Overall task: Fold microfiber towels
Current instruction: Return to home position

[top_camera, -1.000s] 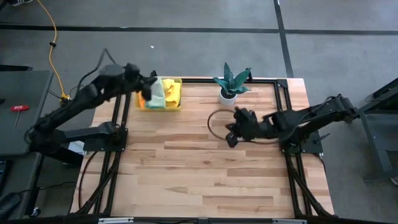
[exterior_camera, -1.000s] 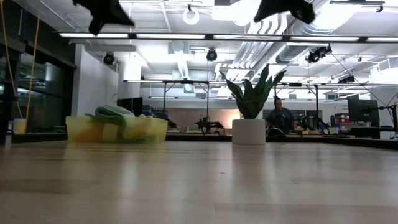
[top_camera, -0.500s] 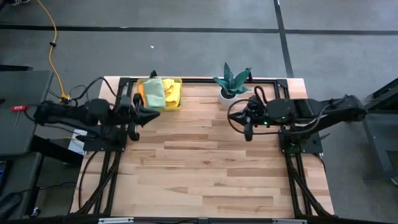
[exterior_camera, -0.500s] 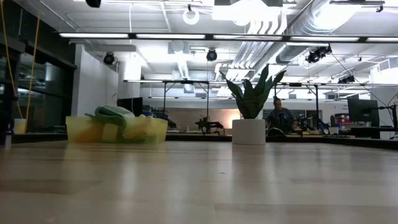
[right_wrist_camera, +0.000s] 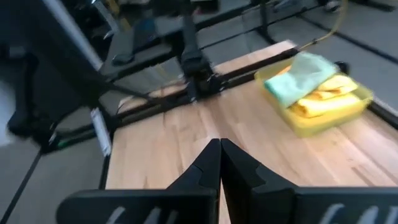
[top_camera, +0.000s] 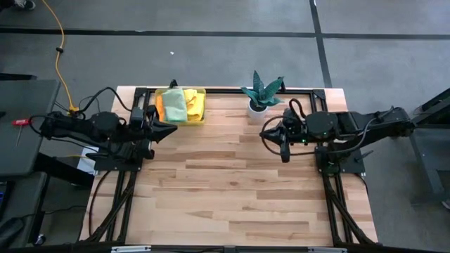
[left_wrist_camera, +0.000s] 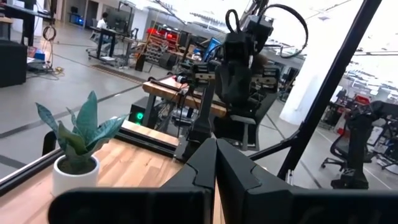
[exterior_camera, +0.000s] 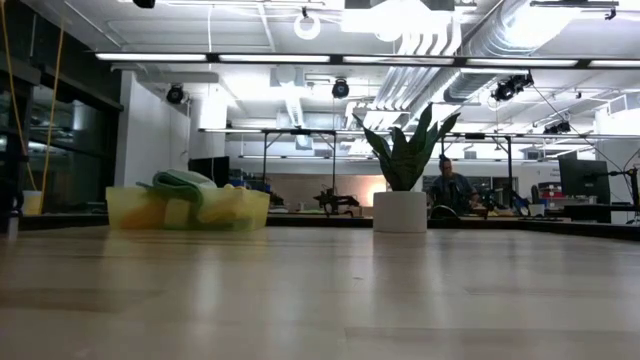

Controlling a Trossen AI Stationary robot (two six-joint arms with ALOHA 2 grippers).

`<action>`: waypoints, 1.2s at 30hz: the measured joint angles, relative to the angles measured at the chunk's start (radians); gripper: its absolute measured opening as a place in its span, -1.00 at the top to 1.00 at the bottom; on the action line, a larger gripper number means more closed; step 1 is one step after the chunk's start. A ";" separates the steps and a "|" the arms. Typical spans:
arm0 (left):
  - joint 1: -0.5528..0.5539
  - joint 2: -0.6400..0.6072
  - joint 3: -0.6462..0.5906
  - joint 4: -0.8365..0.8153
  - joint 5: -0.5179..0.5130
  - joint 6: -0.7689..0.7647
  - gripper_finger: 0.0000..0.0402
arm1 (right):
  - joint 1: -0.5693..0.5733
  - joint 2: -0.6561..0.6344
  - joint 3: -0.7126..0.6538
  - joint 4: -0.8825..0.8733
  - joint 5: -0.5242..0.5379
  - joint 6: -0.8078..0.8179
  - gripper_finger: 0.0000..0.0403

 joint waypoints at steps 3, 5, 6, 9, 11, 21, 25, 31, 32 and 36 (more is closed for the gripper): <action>0.000 0.000 0.000 0.000 0.002 0.000 1.00 | -0.039 0.019 0.000 -0.013 -0.087 -0.025 1.00; 0.000 0.000 0.000 -0.001 0.003 0.000 1.00 | -0.081 0.033 0.000 -0.009 -0.129 -0.048 1.00; 0.000 0.000 0.000 -0.002 0.003 0.000 1.00 | -0.105 0.039 0.000 -0.010 -0.149 -0.061 1.00; 0.000 0.000 0.000 -0.002 0.003 0.018 1.00 | -0.183 0.047 0.000 -0.011 -0.218 -0.111 1.00; 0.002 0.000 0.000 -0.002 0.003 0.026 1.00 | -0.234 0.043 0.000 -0.006 -0.255 -0.145 1.00; 0.083 0.001 0.000 -0.006 0.085 0.025 1.00 | -0.323 0.027 0.000 0.007 -0.380 -0.178 1.00; 0.115 0.001 0.000 -0.011 0.146 0.037 1.00 | -0.322 0.027 0.000 0.017 -0.380 -0.167 1.00; 0.154 -0.042 -0.028 -0.059 0.182 0.078 1.00 | -0.322 0.027 0.000 0.017 -0.427 -0.155 1.00; 0.160 -0.058 -0.055 -0.040 0.194 0.081 1.00 | -0.321 0.027 0.000 0.017 -0.428 -0.148 1.00; 0.196 -0.136 -0.215 0.130 0.259 0.047 1.00 | -0.318 0.027 0.000 0.017 -0.435 -0.136 1.00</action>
